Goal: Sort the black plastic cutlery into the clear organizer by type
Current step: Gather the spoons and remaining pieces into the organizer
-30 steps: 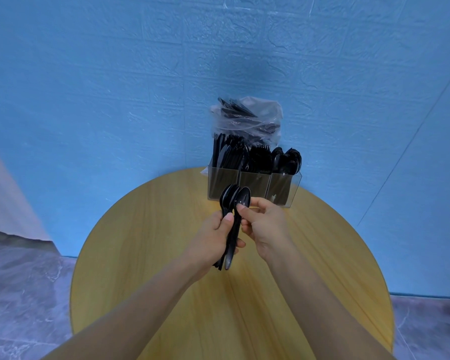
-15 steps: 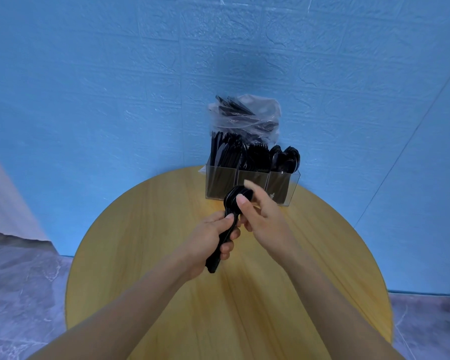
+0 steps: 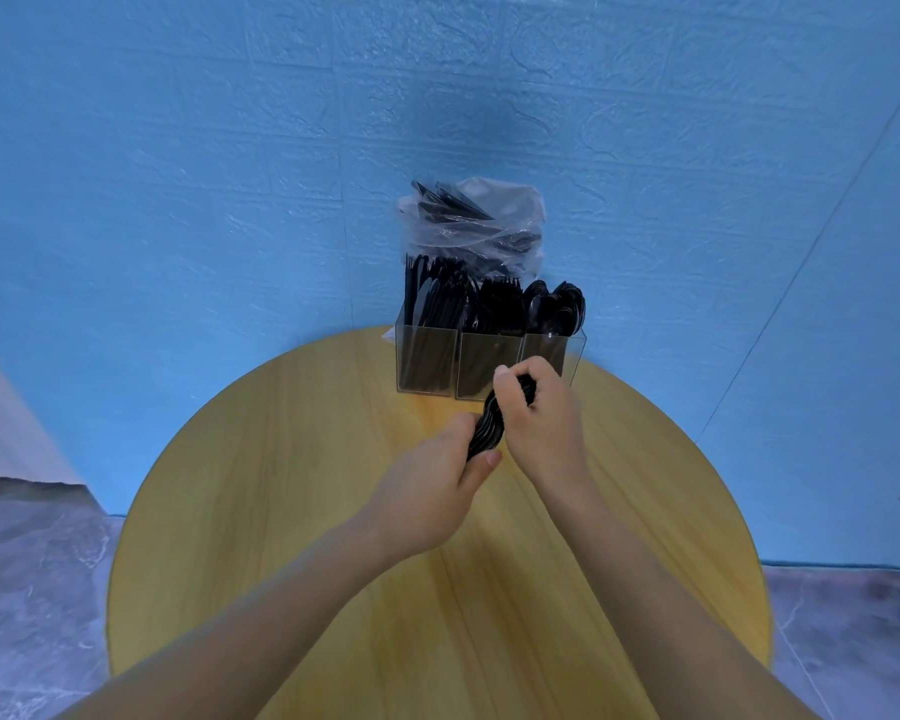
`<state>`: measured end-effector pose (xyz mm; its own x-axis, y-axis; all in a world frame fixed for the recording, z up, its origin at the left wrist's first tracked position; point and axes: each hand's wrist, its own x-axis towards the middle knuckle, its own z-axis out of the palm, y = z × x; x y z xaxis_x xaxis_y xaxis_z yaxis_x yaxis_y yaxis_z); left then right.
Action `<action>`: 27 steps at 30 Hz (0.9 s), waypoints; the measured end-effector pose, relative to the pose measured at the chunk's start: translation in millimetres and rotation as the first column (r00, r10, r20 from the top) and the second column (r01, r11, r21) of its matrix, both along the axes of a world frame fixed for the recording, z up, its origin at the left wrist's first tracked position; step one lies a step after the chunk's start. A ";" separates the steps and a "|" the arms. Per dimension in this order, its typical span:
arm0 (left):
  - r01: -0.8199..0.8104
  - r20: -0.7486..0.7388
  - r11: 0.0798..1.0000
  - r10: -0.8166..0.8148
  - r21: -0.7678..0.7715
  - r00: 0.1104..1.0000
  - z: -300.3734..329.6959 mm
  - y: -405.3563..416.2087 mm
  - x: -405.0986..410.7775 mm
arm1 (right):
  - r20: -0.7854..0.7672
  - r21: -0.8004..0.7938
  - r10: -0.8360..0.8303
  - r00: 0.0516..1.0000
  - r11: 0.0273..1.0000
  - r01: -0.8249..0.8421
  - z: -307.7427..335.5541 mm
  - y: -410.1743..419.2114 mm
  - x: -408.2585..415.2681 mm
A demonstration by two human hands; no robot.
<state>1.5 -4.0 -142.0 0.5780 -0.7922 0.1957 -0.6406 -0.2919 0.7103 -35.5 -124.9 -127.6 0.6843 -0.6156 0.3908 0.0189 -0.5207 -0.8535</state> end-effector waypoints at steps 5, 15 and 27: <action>0.056 -0.144 0.997 -0.064 -0.054 0.987 -3.9 -0.1 18.2 | -0.119 0.214 0.405 0.907 0.902 -0.375 10.6 -18.6 -11.8; 0.235 -0.378 0.962 -0.272 -0.141 0.885 11.1 -32.7 36.0 | 0.037 0.195 0.393 0.919 0.899 -0.393 16.5 -58.8 -15.0; -0.035 0.177 0.993 0.055 -0.111 0.983 23.2 -86.7 68.4 | 0.103 0.172 0.104 0.989 0.978 -0.120 36.2 -133.0 -0.9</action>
